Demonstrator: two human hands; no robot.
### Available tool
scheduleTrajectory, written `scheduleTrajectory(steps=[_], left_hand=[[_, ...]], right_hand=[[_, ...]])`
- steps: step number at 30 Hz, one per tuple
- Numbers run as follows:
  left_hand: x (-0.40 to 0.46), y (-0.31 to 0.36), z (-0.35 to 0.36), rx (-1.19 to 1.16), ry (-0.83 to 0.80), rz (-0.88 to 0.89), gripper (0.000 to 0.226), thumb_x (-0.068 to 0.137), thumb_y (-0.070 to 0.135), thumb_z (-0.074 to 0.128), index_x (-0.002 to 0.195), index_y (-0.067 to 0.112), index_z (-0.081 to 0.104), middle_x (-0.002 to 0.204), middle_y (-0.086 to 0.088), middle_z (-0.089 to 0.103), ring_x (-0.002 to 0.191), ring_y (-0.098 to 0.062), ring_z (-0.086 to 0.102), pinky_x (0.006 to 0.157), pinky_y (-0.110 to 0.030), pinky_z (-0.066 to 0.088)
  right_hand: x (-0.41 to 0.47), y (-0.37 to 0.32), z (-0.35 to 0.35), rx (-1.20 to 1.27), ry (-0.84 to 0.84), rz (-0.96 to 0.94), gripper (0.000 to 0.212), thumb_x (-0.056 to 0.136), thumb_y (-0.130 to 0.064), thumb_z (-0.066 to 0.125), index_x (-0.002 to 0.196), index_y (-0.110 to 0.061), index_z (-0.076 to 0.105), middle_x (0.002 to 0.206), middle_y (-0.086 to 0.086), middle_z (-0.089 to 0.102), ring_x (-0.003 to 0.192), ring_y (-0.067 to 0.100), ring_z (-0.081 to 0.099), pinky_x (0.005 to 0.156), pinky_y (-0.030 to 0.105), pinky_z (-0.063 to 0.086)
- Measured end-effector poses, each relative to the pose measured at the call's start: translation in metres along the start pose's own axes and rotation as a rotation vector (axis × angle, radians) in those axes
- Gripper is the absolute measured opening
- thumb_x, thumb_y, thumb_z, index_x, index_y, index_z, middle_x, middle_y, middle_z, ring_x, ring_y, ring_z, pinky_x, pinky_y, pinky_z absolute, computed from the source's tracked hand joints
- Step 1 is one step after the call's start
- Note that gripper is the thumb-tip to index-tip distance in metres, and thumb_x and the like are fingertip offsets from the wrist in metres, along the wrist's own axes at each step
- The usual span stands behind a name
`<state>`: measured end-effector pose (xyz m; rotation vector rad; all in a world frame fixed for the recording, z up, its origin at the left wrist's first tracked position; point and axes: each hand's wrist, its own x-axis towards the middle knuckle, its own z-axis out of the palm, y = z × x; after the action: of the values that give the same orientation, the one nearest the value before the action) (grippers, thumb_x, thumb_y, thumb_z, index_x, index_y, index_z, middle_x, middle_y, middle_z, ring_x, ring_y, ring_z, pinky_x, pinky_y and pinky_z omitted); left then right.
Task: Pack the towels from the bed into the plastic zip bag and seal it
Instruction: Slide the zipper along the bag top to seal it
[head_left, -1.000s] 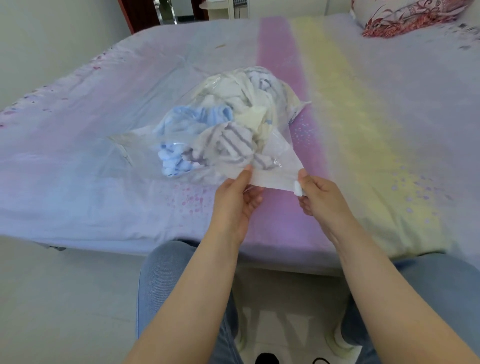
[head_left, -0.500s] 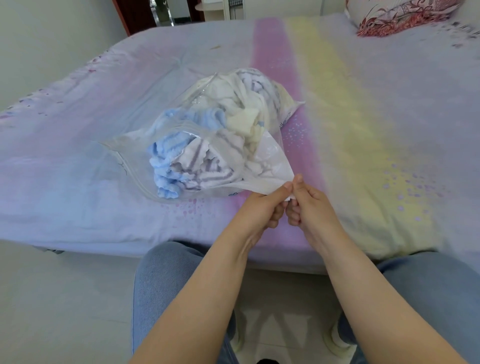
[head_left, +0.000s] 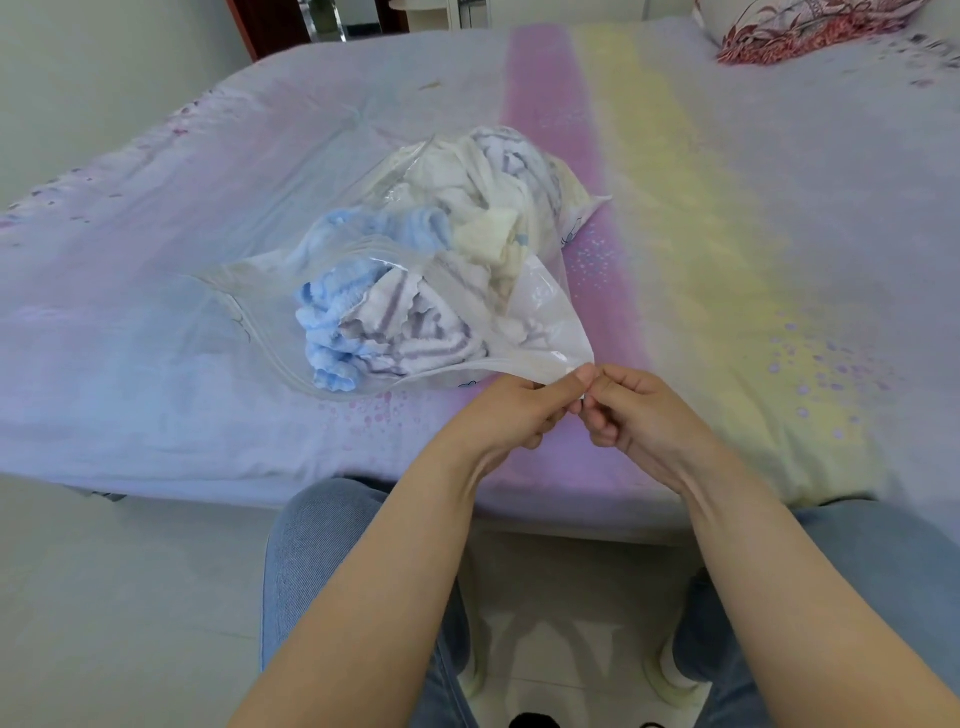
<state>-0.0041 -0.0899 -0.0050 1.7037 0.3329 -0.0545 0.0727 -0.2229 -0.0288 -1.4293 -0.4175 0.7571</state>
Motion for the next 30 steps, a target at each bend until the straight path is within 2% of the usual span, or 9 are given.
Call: scheduleTrajectory(steps=[4, 6, 9, 12, 15, 19, 26, 28, 30], left_hand=[[0.003, -0.003, 0.014, -0.455, -0.013, 0.021, 0.037, 0.1, 0.022, 0.052, 0.063, 0.017, 0.055, 0.048, 0.007, 0.041, 0.042, -0.004, 0.023, 0.041, -0.018, 0.013], [0.004, -0.007, 0.022, -0.622, 0.029, -0.005, 0.036, 0.099, 0.017, 0.051, 0.063, 0.016, 0.055, 0.049, 0.006, 0.038, 0.04, -0.003, 0.022, 0.039, -0.017, 0.014], [0.005, -0.007, 0.03, -0.718, 0.131, -0.049, 0.036, 0.097, 0.013, 0.05, 0.061, 0.013, 0.053, 0.046, 0.005, 0.04, 0.038, -0.003, 0.024, 0.037, -0.016, 0.016], [0.005, -0.007, 0.029, -0.767, 0.221, -0.063, 0.039, 0.096, 0.012, 0.05, 0.057, 0.014, 0.048, 0.045, 0.005, 0.04, 0.036, -0.004, 0.025, 0.035, -0.017, 0.018], [0.005, -0.008, 0.018, -0.775, 0.302, -0.055, 0.035, 0.094, 0.01, 0.051, 0.061, 0.016, 0.044, 0.049, 0.004, 0.034, 0.037, -0.005, 0.023, 0.034, -0.017, 0.018], [0.002, -0.011, -0.007, -0.724, 0.381, -0.023, 0.038, 0.093, 0.008, 0.053, 0.058, 0.016, 0.04, 0.05, 0.003, 0.033, 0.039, -0.007, 0.02, 0.037, -0.018, 0.014], [-0.006, -0.018, -0.043, -0.626, 0.439, 0.018, 0.04, 0.093, 0.01, 0.054, 0.055, 0.017, 0.043, 0.048, 0.004, 0.034, 0.039, -0.007, 0.02, 0.035, -0.019, 0.017], [-0.005, -0.019, -0.041, -0.495, 0.468, 0.012, 0.042, 0.093, 0.014, 0.057, 0.054, 0.016, 0.043, 0.049, 0.002, 0.033, 0.04, -0.009, 0.022, 0.037, -0.02, 0.02], [-0.003, -0.019, -0.038, -0.387, 0.502, 0.008, 0.043, 0.093, 0.017, 0.058, 0.052, 0.015, 0.045, 0.048, 0.002, 0.033, 0.04, -0.009, 0.025, 0.04, -0.02, 0.024]], right_hand=[[0.001, -0.003, 0.014, 0.17, 0.145, -0.097, 0.041, 0.095, -0.004, 0.044, 0.055, -0.01, 0.047, 0.05, 0.005, 0.039, 0.044, 0.012, 0.027, 0.046, 0.025, 0.02], [0.001, -0.001, 0.022, 0.218, 0.242, -0.12, 0.043, 0.095, -0.005, 0.046, 0.053, -0.012, 0.041, 0.044, 0.0, 0.033, 0.041, 0.01, 0.028, 0.043, 0.022, 0.021], [0.003, 0.001, 0.027, 0.257, 0.311, -0.133, 0.043, 0.094, -0.006, 0.047, 0.054, -0.012, 0.035, 0.042, -0.003, 0.03, 0.041, 0.009, 0.031, 0.041, 0.019, 0.028], [0.006, 0.003, 0.028, 0.302, 0.291, -0.131, 0.042, 0.093, -0.006, 0.046, 0.054, -0.012, 0.034, 0.044, 0.001, 0.029, 0.045, 0.014, 0.025, 0.046, 0.027, 0.018], [0.008, 0.006, 0.026, 0.361, 0.279, -0.119, 0.043, 0.094, -0.005, 0.046, 0.054, -0.013, 0.035, 0.044, -0.001, 0.029, 0.043, 0.013, 0.023, 0.048, 0.03, 0.013], [0.011, 0.003, 0.021, 0.392, 0.298, -0.122, 0.043, 0.094, -0.004, 0.047, 0.054, -0.014, 0.035, 0.044, -0.002, 0.029, 0.042, 0.011, 0.024, 0.044, 0.026, 0.015], [0.014, 0.0, 0.017, 0.435, 0.356, -0.096, 0.044, 0.094, -0.008, 0.049, 0.053, -0.017, 0.035, 0.045, -0.003, 0.028, 0.043, 0.011, 0.025, 0.041, 0.023, 0.018], [0.013, 0.002, 0.019, 0.522, 0.373, -0.07, 0.044, 0.096, -0.021, 0.051, 0.054, -0.019, 0.038, 0.047, -0.002, 0.028, 0.044, 0.011, 0.024, 0.042, 0.022, 0.021], [0.014, 0.0, 0.03, 0.571, 0.308, -0.008, 0.045, 0.09, -0.055, 0.049, 0.063, -0.02, 0.041, 0.05, -0.002, 0.029, 0.044, 0.011, 0.024, 0.044, 0.024, 0.021]])
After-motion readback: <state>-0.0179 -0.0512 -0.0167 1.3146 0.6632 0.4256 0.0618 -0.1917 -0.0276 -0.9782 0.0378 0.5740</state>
